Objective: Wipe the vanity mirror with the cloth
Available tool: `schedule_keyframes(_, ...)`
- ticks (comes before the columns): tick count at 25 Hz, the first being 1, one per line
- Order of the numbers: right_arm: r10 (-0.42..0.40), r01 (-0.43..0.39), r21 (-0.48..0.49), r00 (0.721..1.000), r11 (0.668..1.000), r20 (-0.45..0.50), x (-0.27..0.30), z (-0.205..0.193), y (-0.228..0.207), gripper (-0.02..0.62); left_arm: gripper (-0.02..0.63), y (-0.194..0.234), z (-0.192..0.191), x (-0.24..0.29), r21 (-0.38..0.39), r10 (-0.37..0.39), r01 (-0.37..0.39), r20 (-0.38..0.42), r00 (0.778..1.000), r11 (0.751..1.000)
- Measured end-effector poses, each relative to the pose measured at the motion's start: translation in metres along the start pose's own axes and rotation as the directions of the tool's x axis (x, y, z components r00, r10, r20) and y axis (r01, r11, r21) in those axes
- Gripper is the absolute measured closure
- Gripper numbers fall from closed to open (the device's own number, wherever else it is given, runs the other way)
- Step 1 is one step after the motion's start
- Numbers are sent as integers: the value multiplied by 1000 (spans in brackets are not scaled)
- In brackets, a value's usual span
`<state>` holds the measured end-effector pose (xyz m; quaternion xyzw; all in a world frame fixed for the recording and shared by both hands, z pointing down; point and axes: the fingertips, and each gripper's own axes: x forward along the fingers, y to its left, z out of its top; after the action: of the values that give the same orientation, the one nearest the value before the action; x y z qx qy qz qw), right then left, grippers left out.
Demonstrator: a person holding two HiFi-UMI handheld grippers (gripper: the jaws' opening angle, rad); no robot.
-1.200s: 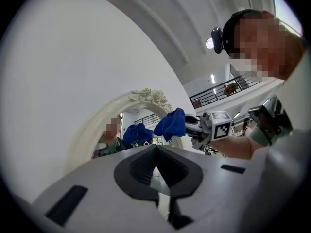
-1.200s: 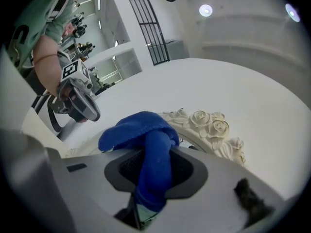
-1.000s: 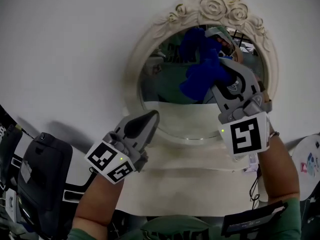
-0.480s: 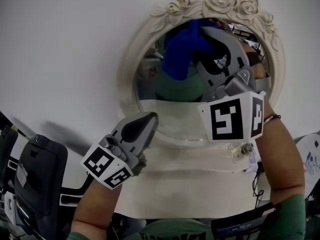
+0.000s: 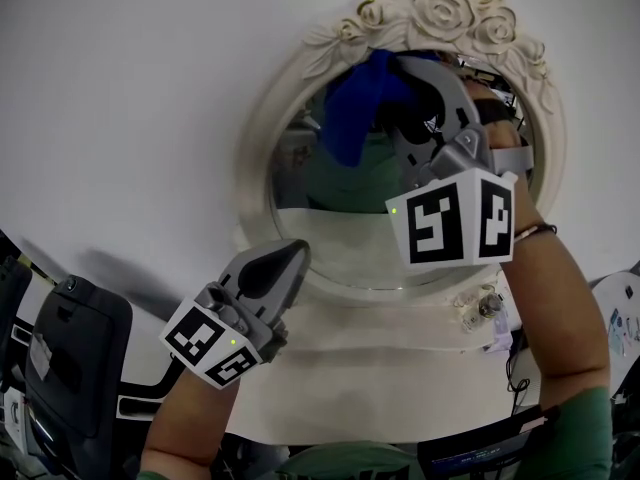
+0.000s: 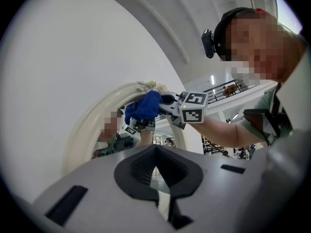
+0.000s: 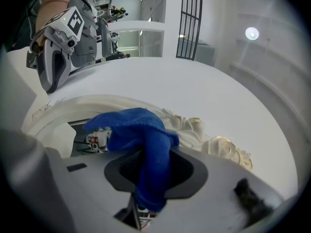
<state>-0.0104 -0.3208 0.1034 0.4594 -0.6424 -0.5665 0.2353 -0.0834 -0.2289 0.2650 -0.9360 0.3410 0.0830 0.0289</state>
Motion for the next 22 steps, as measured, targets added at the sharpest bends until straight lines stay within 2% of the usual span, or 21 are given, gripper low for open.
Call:
schedule_keyframes(4,0,2,56,999,998,-47,1,-17,-8,485,609,-1,-2,2,0,-8,8,-3,1000,1000)
schedule_keyframes(12,-31,39,76,993,996,-115,-13,-46,-25,485,609,-8,-5,10,1,-27,27,-12,1000,1000)
schedule_keyframes(22,-72,87,44,961,995,-267,-49,-111,-31,485,609,-14,-8,13,5,-37,37,-19,999,999)
